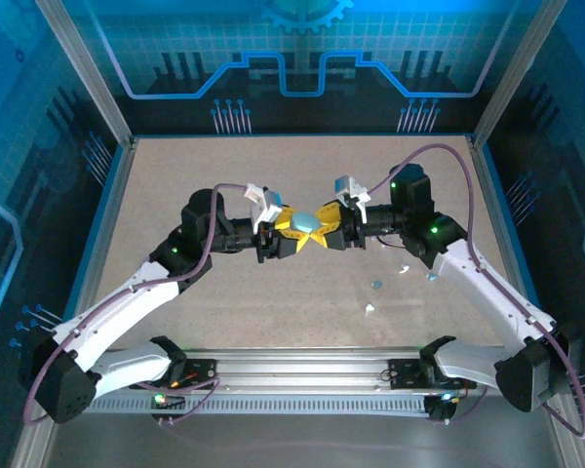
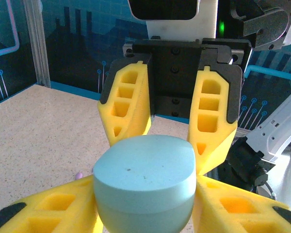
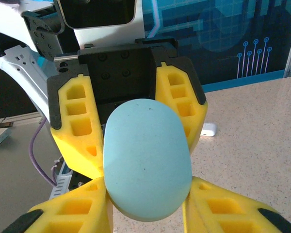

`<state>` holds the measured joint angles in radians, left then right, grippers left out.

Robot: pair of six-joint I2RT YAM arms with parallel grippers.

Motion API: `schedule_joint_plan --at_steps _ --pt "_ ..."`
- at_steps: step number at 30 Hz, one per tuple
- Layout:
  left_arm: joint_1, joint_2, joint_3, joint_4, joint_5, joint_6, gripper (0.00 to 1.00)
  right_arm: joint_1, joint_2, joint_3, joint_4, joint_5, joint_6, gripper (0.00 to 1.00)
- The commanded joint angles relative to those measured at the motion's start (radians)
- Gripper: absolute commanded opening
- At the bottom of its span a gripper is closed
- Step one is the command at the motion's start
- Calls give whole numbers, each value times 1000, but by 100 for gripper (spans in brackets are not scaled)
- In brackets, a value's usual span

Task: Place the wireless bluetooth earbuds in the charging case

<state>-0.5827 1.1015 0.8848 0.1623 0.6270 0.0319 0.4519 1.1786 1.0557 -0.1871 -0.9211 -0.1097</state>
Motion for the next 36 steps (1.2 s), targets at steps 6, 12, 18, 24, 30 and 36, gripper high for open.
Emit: schedule_joint_plan --at_steps 6,12,18,24,30,36 --pt "-5 24 45 32 85 -6 47 -2 17 35 -46 -21 -57 37" --pt "-6 33 53 23 96 -10 44 0 18 36 -50 -16 -68 37" --pt "-5 34 55 -9 89 16 36 5 16 67 -99 47 -55 45" --pt "-5 34 41 -23 103 25 33 -6 1 86 -114 135 -6 49" --pt "-5 35 55 -62 112 54 33 -22 -8 82 -83 164 33 51" --pt "-5 34 57 -92 112 69 33 -43 -5 87 -68 125 72 54"
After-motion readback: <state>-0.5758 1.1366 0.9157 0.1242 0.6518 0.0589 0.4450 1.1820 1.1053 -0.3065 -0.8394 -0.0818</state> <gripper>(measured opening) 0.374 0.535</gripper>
